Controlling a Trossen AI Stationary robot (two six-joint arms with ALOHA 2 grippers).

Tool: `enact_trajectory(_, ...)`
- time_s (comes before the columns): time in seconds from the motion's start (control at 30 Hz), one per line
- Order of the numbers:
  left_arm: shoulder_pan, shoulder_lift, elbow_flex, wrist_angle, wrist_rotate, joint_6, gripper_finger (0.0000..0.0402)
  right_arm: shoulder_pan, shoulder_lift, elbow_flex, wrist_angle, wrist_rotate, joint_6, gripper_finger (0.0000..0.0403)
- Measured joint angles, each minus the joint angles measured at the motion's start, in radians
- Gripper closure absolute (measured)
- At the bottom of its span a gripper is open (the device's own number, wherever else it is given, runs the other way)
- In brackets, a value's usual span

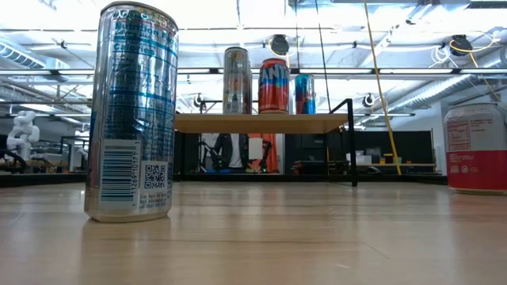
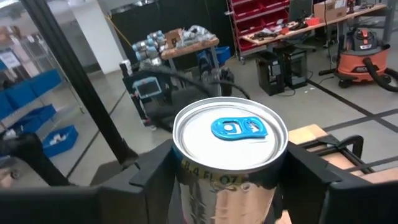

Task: Place canned beverage on shelf
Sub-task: Put the right blue soda can aligned with the other blue soda can on the shelf

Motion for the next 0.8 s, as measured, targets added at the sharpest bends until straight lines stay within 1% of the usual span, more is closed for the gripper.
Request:
enact_trajectory(0.13, 0.000, 0.000, 0.000, -0.004, -0.004, -0.022, 0.0081, -0.006, -0.017, -0.001, -0.041, -0.040, -0.008, 0.0191)
enact_trajectory(0.23, 0.000, -0.021, 0.000, -0.074, -0.027, -0.061, 0.0060, -0.016, -0.039, -0.001, -0.080, -0.062, -0.008, 0.0191)
enact_trajectory(0.3, 0.000, -0.047, 0.000, -0.166, -0.071, -0.085, 0.0054, -0.026, -0.058, -0.001, -0.108, -0.073, -0.016, 0.0191)
enact_trajectory(0.43, 0.000, -0.112, 0.000, -0.421, -0.145, -0.143, 0.0052, -0.048, -0.096, -0.001, -0.195, -0.077, -0.045, 0.0191)
enact_trajectory(0.63, 0.001, -0.213, 0.000, -0.733, -0.154, -0.198, 0.0052, -0.120, -0.153, -0.001, -0.329, -0.087, -0.103, 0.0191)
enact_trajectory(0.73, 0.000, -0.246, 0.000, -0.835, -0.154, -0.239, 0.0052, -0.177, -0.177, -0.001, -0.352, -0.133, -0.140, 0.0190)
enact_trajectory(0.8, 0.000, -0.261, 0.000, -0.868, -0.152, -0.270, 0.0052, -0.220, -0.190, 0.000, -0.374, -0.153, -0.172, 0.0190)
